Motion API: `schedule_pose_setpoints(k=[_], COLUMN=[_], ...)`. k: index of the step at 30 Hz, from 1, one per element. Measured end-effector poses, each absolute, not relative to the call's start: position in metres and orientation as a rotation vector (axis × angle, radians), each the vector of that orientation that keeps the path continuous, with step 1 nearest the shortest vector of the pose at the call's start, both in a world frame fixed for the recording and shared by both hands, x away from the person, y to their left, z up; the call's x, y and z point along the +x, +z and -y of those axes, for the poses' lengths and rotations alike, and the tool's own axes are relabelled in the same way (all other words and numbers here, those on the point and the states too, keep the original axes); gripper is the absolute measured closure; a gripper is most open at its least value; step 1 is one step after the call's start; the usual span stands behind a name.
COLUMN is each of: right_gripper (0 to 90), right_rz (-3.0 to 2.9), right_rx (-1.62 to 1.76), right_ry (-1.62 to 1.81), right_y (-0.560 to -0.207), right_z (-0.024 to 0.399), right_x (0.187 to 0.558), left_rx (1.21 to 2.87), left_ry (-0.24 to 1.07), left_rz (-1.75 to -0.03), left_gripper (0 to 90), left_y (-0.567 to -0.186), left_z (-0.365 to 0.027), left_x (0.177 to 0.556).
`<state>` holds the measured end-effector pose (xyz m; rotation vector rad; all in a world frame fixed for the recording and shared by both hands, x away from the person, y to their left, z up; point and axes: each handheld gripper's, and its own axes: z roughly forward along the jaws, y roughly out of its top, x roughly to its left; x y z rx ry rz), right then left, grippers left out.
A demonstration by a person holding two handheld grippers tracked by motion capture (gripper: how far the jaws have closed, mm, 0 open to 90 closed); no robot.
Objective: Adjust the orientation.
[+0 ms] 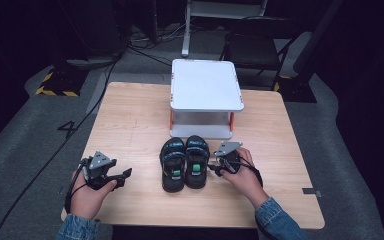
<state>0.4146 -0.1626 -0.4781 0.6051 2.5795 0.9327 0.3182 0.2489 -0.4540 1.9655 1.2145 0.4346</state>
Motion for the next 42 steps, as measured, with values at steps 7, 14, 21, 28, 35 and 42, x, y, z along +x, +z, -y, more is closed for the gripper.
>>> schedule_pose_setpoints(k=[7, 14, 21, 28, 35, 42], right_gripper=[41.0, 41.5, 41.8, 31.4, 29.2, 38.9], right_rz=[-2.549, -2.428, -2.352, -2.301, -2.203, -2.257], right_rx=[0.682, 0.823, 0.974, 1.026, 1.136, 1.130], right_ry=[1.013, 1.183, 1.256, 1.240, 1.221, 1.172], right_y=[-0.473, -0.441, -0.432, -0.419, -0.411, -0.402], right_z=[0.169, 0.188, 0.195, 0.186, 0.163, 0.143], right_x=[0.407, 0.383, 0.372, 0.367, 0.363, 0.361], left_rx=[1.963, 1.948, 1.960, 1.992, 1.977, 1.987], left_ry=[0.434, 0.451, 0.458, 0.462, 0.434, 0.451], left_rz=[-1.188, -1.142, -1.091, -1.056, -1.090, -1.139], left_gripper=[32.6, 32.5, 30.8, 29.7, 28.4, 29.3], left_y=[-0.450, -0.445, -0.444, -0.445, -0.459, -0.462], left_z=[-0.245, -0.251, -0.257, -0.257, -0.259, -0.260], left_x=[0.325, 0.333, 0.320, 0.309, 0.306, 0.312])
